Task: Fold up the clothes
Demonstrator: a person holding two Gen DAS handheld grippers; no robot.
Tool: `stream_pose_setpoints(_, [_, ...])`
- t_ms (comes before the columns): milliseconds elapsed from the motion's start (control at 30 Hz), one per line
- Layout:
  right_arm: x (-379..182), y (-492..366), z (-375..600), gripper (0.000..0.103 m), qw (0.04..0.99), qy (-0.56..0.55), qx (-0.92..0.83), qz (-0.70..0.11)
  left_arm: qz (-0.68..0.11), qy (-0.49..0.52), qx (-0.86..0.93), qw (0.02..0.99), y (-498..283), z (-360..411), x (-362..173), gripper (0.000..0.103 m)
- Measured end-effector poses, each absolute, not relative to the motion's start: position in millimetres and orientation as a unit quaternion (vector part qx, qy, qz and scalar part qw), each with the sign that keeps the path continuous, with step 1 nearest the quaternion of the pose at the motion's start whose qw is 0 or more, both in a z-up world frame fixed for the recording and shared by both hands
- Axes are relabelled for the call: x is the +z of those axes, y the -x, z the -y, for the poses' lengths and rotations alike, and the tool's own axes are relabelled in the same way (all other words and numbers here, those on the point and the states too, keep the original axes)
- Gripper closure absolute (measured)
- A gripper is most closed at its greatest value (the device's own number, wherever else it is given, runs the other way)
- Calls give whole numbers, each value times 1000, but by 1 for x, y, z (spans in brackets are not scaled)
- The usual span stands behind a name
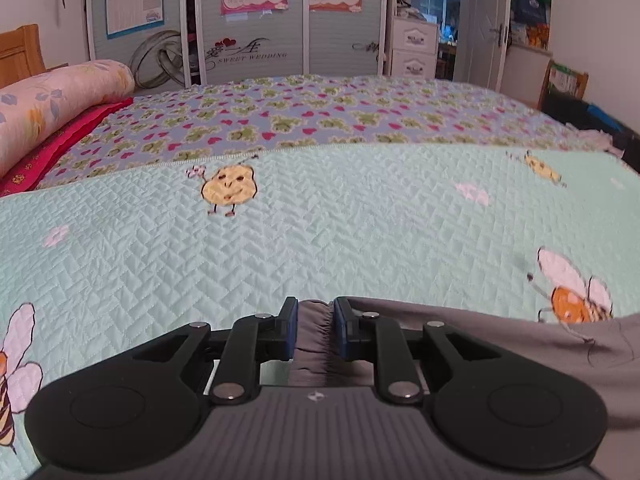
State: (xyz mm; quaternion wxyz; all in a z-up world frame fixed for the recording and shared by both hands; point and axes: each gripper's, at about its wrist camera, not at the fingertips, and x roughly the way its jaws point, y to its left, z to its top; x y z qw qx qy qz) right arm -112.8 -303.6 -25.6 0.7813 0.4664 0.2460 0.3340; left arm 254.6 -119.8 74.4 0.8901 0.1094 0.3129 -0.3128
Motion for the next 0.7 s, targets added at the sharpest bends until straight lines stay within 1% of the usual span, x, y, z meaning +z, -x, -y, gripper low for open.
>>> stream_pose_setpoints(67, [-16, 115, 310, 25, 790, -467, 311, -247, -317, -102, -311, 890, -252, 115, 69, 82])
stream_pose_setpoints(100, [-3, 119, 320, 25, 809, -451, 291, -239, -318, -97, -311, 890, -252, 111, 68, 82])
stream_pose_setpoints(200, [44, 135, 360, 25, 880, -372, 225, -192, -320, -85, -315, 890, -248, 105, 64, 82])
stream_pose_setpoints(267, [71, 138, 395, 25, 927, -289, 161, -176, -322, -80, -315, 889, -247, 102, 62, 82])
stream_pose_setpoints(300, [81, 134, 413, 25, 945, -240, 128, -180, -323, -78, -314, 889, -247, 100, 62, 82])
stream_pose_setpoints(367, [85, 113, 449, 25, 962, -140, 78, -222, -324, -76, -313, 890, -245, 99, 61, 82])
stream_pose_setpoints(400, [83, 102, 466, 25, 961, -115, 67, -242, -324, -76, -312, 890, -245, 99, 61, 82])
stream_pose_setpoints(533, [69, 66, 523, 26, 948, -91, 65, -297, -324, -77, -306, 892, -242, 99, 62, 82])
stream_pose_setpoints(600, [59, 51, 531, 26, 939, -91, 80, -322, -325, -79, -301, 893, -242, 99, 61, 82])
stream_pose_setpoints(700, [42, 28, 528, 37, 921, -106, 120, -354, -326, -84, -295, 894, -240, 101, 59, 82])
